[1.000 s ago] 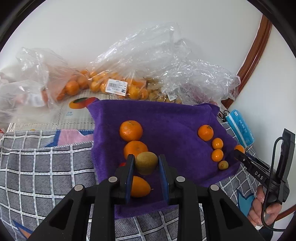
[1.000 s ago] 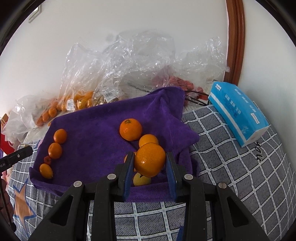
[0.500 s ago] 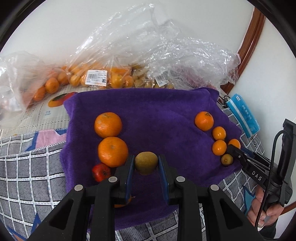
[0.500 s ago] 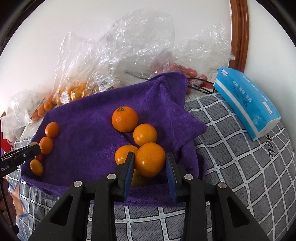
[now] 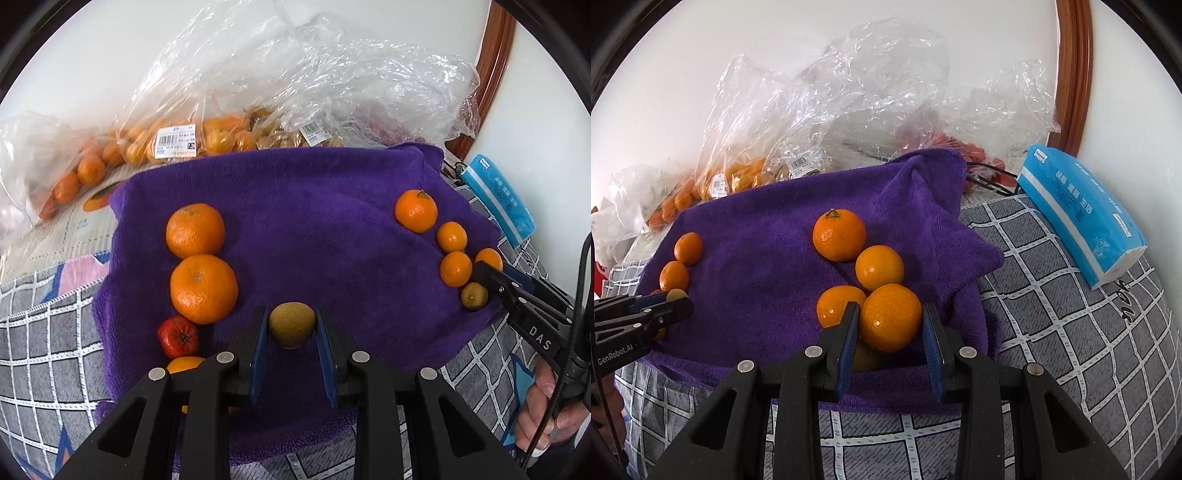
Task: Organize fruits
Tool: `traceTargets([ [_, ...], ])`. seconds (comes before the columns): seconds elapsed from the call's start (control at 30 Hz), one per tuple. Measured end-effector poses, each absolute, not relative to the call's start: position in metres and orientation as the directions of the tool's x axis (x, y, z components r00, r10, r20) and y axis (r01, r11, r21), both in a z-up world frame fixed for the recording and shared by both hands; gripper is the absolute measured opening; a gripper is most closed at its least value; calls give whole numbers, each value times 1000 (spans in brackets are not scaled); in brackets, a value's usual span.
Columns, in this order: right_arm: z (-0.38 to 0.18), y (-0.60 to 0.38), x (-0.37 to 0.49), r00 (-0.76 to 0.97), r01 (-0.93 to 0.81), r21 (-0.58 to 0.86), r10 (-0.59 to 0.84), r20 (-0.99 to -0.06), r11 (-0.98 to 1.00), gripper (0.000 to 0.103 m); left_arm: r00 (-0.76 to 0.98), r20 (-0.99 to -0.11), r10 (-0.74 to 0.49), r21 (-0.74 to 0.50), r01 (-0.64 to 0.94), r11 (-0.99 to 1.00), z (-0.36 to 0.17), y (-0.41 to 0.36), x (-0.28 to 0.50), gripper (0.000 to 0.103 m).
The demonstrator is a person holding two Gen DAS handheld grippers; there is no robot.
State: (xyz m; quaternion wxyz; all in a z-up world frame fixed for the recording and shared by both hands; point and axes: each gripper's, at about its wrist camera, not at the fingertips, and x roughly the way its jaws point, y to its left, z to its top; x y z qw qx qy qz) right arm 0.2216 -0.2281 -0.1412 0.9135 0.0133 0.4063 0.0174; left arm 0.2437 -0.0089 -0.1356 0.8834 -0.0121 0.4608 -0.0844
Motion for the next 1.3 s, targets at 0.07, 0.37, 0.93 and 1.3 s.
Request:
traceTargets([
  [0.07, -141, -229, 221, 672, -16, 42, 42, -739, 999, 35, 555, -816, -160, -101, 135, 986, -138, -9, 244, 25],
  [0.37, -137, -223, 218, 675, -36, 33, 49, -737, 999, 50, 550, -817, -174, -108, 149, 983, -140, -13, 244, 39],
  [0.93, -61, -221, 162, 714, 20, 53, 23, -699, 998, 75, 630, -761, -151, -123, 89, 988, -69, -5, 177, 63],
  [1.3, -20, -208, 87, 694, 32, 54, 17, -720, 998, 76, 679, -722, -136, -124, 66, 990, -22, 14, 90, 79],
])
